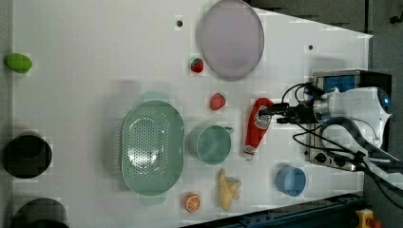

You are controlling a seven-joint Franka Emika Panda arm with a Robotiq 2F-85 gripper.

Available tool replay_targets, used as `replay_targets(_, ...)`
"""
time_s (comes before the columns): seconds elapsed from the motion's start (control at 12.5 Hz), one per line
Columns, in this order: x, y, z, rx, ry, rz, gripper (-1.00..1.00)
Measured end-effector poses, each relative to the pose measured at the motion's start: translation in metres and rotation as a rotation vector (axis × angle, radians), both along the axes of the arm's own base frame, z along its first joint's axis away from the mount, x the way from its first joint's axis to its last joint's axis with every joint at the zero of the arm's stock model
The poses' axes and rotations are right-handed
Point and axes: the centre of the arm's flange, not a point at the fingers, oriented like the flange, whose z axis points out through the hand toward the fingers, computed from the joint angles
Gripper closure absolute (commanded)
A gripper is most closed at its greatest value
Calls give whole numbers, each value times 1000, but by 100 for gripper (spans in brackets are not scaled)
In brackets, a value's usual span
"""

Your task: Pick ketchup from strainer and place it on the table

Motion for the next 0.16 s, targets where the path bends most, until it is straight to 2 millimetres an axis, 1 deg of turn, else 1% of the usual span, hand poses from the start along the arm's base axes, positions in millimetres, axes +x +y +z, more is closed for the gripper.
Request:
replay_targets(0.08, 7, 0, 19, -16, -29, 5, -100)
replay_targets(0.16, 17, 0, 46, -34, -52, 10, -100)
